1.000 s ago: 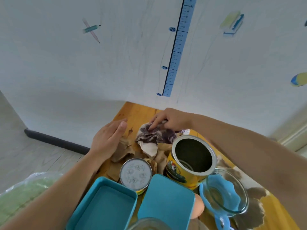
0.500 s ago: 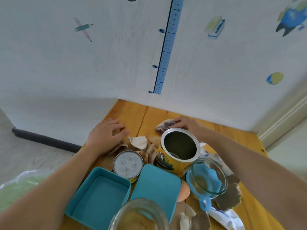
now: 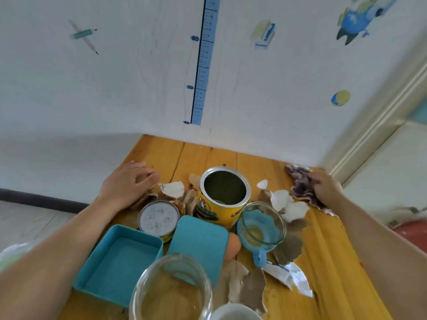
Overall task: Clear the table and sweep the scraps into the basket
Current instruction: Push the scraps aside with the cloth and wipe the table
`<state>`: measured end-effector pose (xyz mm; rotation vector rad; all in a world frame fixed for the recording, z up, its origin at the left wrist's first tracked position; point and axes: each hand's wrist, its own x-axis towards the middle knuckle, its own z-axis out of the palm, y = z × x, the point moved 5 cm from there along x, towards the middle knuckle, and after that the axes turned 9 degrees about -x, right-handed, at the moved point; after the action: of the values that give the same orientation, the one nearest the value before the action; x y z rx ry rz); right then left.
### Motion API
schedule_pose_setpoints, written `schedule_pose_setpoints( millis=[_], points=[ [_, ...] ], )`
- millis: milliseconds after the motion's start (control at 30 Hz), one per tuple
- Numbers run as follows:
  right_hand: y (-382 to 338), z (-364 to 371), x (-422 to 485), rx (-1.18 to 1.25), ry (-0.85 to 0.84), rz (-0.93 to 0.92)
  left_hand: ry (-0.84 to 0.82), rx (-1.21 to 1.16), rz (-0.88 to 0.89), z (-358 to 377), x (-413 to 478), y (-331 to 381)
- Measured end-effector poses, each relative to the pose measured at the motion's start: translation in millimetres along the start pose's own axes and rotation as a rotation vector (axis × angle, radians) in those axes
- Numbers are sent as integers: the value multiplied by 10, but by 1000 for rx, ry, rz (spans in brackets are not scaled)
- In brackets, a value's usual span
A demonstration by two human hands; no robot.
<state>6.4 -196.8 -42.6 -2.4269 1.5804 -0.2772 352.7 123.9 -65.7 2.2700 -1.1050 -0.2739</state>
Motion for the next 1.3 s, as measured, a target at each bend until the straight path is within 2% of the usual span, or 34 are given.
schedule_pose_setpoints(
  millis=[100, 233, 333, 433, 567, 667, 800, 1000, 1100, 1200, 1300],
  points=[
    [-145, 139, -20, 20, -40, -157, 11, 13, 3, 14, 12, 9],
    [-365, 172, -141, -84, -71, -211, 23, -31, 4, -3, 2, 18],
    [-504, 245, -319, -100, -103, -334, 29, -65, -5, -2, -10, 13],
    [-576, 338, -440, 13, -145, -258, 36, -105, -18, -8, -18, 17],
    [-919, 273, -731, 56, -117, -390, 39, -185, -39, -50, -98, 104],
    [-966, 293, -818, 72, -103, -416, 54, -290, -83, -81, -155, 144],
    [-987, 269, -917, 102, -76, -320, 32, -429, -128, -121, -217, 103],
    [-367, -233, -976, 374, 289, 91, 44, -615, -163, -257, -465, -16],
    [8, -232, -1139, 207, 191, 219, 69, -682, -170, -308, -642, -21],
    [56, -73, -1324, -51, 124, 131, 72, -713, -185, -317, -804, -38],
    [-99, 3, -1460, -89, 100, 97, 42, -708, -173, -306, -906, -11]
  ],
)
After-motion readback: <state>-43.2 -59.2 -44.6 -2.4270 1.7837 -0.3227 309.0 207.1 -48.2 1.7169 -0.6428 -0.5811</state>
